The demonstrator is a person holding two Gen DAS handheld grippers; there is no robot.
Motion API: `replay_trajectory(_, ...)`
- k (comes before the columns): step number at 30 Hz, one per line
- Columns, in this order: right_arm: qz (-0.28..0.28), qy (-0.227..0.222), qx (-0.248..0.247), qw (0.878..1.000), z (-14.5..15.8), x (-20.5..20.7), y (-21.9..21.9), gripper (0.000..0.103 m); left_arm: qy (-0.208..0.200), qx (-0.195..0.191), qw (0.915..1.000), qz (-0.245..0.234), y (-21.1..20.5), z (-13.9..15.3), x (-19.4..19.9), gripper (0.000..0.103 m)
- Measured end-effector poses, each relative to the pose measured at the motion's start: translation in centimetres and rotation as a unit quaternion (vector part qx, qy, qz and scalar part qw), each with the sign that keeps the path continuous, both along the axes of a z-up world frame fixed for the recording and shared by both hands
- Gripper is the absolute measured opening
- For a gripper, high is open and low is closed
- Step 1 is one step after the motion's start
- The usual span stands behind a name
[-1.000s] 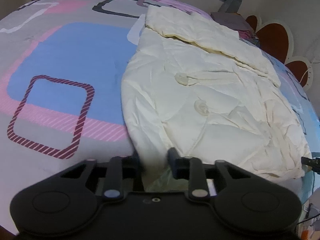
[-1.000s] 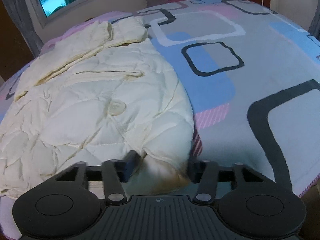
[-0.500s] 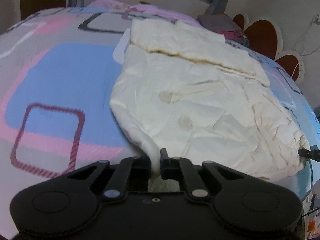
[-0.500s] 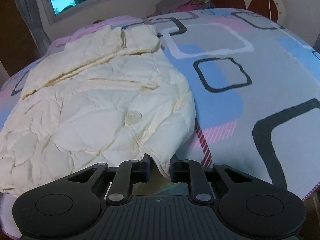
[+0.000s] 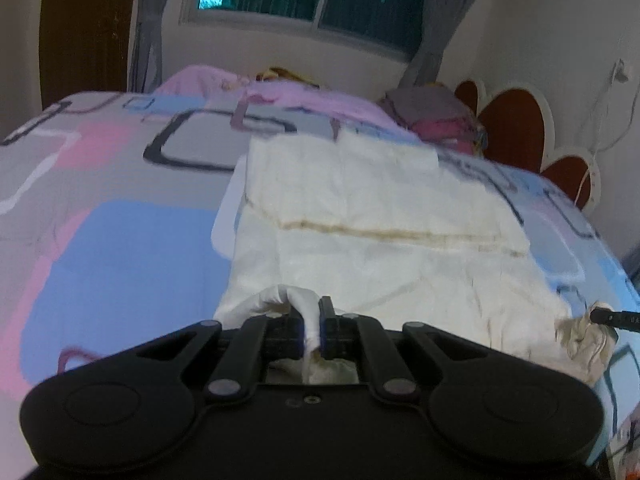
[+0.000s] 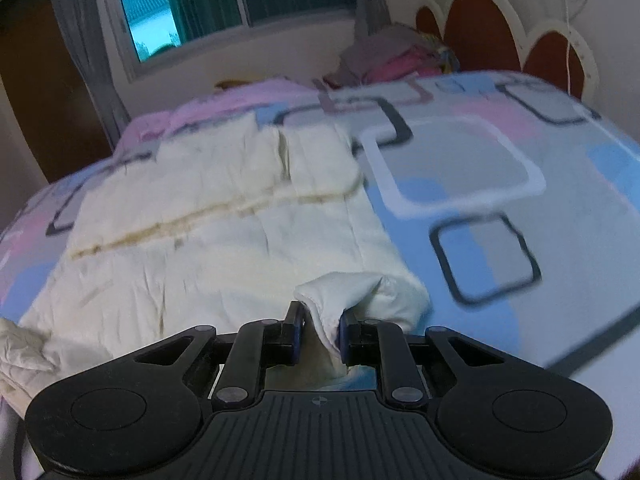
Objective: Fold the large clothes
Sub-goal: 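Lift the hem with both tools and fold it over toward the collar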
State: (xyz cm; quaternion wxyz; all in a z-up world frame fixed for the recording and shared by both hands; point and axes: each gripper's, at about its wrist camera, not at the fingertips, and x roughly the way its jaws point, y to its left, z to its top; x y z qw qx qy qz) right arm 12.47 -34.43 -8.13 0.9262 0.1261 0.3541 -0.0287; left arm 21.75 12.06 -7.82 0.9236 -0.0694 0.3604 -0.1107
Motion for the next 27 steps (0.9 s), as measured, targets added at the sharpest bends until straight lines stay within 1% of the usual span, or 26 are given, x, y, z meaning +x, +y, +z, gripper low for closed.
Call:
replay_trajectory(3,0.0,-0.01,-0.004,1.0,0.7,2.0,-0.4,0.017,-0.009,-0.005,0.9999,0.008,-0.3,0.5,1.7,0.006)
replay_trajectory(7,0.001,-0.022,0.003,1.0,1.5,4.9,-1.1,0.015,-0.013,-0.017,0.9995,0.022,-0.3,1.0,3.9,0.006)
replay_trajectory(13,0.002,-0.039,0.001,0.999,2.4,9.5,-2.1,0.014,-0.029,-0.019,0.9987,0.038,-1.0,1.8,7.6,0.006)
replay_trajectory(17,-0.007,-0.056,-0.001,0.998,2.8,13.4,-3.1,0.014,-0.047,-0.017,0.9973,0.054,-1.6,2.4,10.9,0.006)
replay_trajectory(20,-0.014,-0.069,-0.006,0.998,3.1,16.8,-3.7,0.01,-0.061,-0.009,0.9958,0.067,-2.3,2.8,13.9,0.006)
replay_trajectory(22,-0.017,-0.074,-0.009,0.997,3.3,19.3,-4.1,0.01,-0.064,-0.004,0.995,0.076,-2.7,2.9,16.2,0.006)
replay_trajectory(27,-0.025,-0.075,-0.01,0.997,2.4,24.7,-4.8,0.01,-0.066,0.019,0.9931,0.095,-3.9,1.9,21.4,0.006)
